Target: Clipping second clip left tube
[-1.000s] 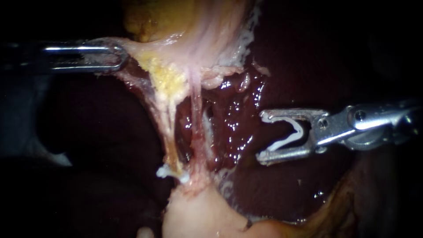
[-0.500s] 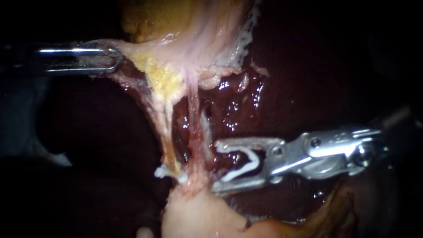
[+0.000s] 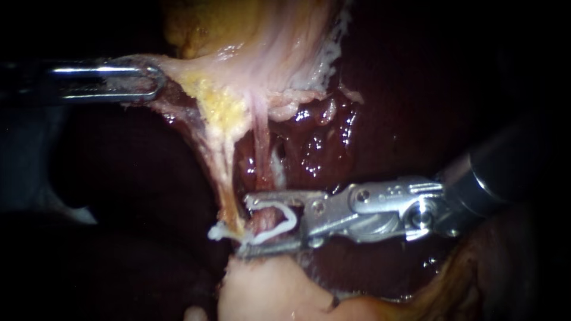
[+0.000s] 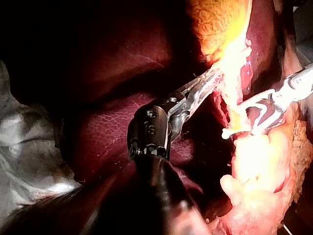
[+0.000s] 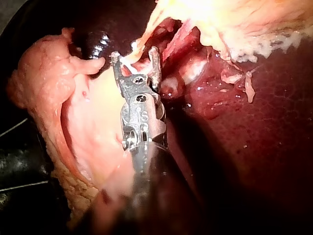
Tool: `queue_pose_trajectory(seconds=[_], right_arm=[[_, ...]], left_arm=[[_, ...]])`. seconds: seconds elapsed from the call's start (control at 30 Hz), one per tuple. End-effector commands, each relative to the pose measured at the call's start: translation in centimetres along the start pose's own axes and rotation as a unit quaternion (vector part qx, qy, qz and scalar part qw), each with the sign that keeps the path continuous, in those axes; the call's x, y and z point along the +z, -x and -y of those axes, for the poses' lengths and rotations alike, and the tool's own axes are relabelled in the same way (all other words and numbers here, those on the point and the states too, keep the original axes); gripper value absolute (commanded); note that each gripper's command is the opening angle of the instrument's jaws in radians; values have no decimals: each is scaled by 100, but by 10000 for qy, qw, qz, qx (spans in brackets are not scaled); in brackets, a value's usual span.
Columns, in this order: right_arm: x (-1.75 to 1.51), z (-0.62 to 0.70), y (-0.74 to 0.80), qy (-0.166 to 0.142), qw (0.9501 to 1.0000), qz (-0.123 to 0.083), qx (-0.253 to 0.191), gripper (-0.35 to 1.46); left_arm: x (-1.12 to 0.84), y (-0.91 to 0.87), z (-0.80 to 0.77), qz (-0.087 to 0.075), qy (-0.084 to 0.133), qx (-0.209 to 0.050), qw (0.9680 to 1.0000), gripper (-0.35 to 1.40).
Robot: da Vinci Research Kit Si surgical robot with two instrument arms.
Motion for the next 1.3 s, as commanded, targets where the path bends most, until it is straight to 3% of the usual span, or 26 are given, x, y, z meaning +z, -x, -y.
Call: queue_pose_trajectory(seconds=[0.03, 0.23, 0.33, 0.57, 0.83, 1.3], right_arm=[[0, -3, 1, 4, 10000, -2, -1, 50], [12, -15, -2, -132, 9998, -43, 113, 50], [26, -16, -4, -302, 9992, -149, 226, 50], [63, -14, -6, -503, 9982, -170, 280, 50], [78, 0, -8, -610, 9963, -368, 491, 50], [84, 36, -19, -866, 9909, -472, 915, 48]], left_arm=[[1, 0, 0, 0, -1, 0, 10000, -35], [2, 1, 0, -3, -5, 1, 10000, -35], [2, 1, 0, -4, -7, 2, 10000, -35], [4, 2, 0, -7, -12, 4, 10000, -35], [4, 2, 0, -8, -13, 4, 10000, -35], [3, 2, 0, -7, -12, 4, 10000, -35]])
